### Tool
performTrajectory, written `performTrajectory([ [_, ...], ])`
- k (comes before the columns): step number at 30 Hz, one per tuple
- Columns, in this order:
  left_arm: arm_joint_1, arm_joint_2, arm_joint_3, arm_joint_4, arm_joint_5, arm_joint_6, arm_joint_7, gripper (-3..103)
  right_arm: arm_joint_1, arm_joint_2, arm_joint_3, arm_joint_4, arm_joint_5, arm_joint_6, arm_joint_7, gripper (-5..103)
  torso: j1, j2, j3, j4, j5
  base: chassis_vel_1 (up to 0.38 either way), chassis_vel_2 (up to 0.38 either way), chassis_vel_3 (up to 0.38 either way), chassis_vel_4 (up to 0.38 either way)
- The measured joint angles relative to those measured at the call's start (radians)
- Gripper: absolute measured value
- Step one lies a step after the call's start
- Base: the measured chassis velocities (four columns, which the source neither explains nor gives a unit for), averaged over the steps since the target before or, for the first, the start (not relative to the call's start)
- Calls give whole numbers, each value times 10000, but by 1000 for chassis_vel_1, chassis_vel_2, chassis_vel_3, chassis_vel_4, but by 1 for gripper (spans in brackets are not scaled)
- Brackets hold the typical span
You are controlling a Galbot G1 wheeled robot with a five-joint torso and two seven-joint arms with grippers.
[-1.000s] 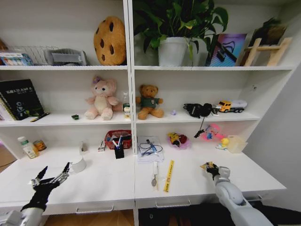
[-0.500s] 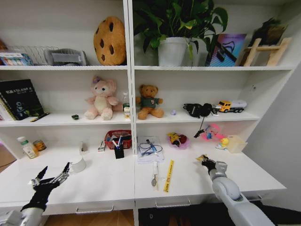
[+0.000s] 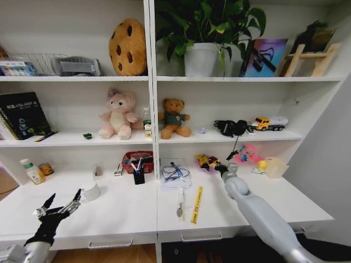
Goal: Organize the objects on the table.
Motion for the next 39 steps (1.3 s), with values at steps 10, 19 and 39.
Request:
performTrajectory([
  [10,0,0,0,0,0,0,0,100,301,-27,-331,-650,-346,270,-171,27,-2,1,-1,-5,0,0,0,0,0],
  [19,0,0,0,-1,0,0,3,100,-997,-565,596,1210,-451,228,-112,60,-2,2,-2,-3,1,0,0,0,0],
  [39,0,0,0,-1,0,0,-1,100,-8795,-935,5565,7110,-3022,4179,-1727,100,-4,4,-3,-3,0,0,0,0,0],
])
